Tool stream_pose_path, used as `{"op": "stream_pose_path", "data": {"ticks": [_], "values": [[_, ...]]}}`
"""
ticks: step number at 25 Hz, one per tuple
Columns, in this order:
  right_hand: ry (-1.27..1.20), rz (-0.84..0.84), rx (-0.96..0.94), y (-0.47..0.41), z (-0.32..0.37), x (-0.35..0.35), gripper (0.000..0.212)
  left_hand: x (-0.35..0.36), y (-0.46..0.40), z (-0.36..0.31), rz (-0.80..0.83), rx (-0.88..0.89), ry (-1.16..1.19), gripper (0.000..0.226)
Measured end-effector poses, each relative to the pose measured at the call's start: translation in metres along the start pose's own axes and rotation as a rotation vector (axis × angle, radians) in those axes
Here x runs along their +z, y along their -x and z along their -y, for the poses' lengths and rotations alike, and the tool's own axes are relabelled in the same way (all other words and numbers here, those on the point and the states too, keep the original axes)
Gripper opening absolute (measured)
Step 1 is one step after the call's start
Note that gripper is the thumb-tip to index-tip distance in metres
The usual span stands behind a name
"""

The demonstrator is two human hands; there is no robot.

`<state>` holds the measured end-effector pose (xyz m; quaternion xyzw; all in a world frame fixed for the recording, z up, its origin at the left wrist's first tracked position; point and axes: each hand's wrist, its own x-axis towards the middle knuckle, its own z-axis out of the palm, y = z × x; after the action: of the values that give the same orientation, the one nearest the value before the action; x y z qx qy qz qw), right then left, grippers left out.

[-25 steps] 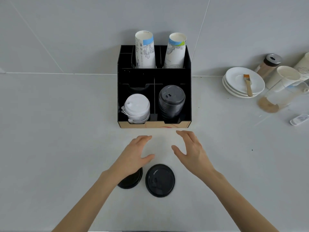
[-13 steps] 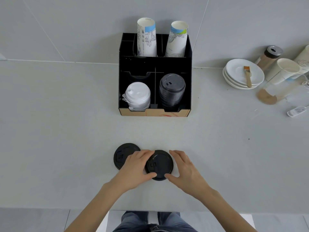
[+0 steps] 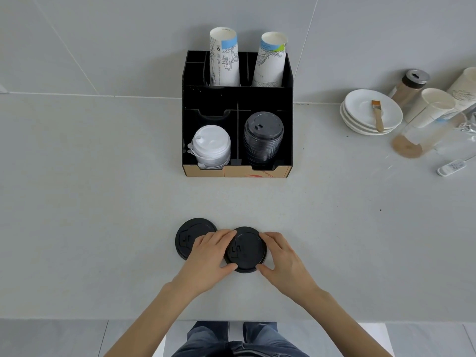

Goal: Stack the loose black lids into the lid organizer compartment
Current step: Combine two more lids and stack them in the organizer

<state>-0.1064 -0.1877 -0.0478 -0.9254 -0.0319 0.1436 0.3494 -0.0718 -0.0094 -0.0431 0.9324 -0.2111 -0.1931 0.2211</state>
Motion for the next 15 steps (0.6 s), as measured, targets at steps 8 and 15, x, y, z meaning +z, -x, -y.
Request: {"op": "stream_pose_path", "data": {"ticks": [8, 15], "values": [[-0.094, -0.095, -0.046, -0.011, 0.005, -0.022, 0.054, -0.019, -0.012, -0.006, -0.111, 0.008, 0.143, 0.061], [-0.122, -0.212, -0.107, -0.033, 0.018, -0.058, 0.051, -0.044, -0.035, -0.019, -0.246, 0.035, 0.191, 0.059]]}}
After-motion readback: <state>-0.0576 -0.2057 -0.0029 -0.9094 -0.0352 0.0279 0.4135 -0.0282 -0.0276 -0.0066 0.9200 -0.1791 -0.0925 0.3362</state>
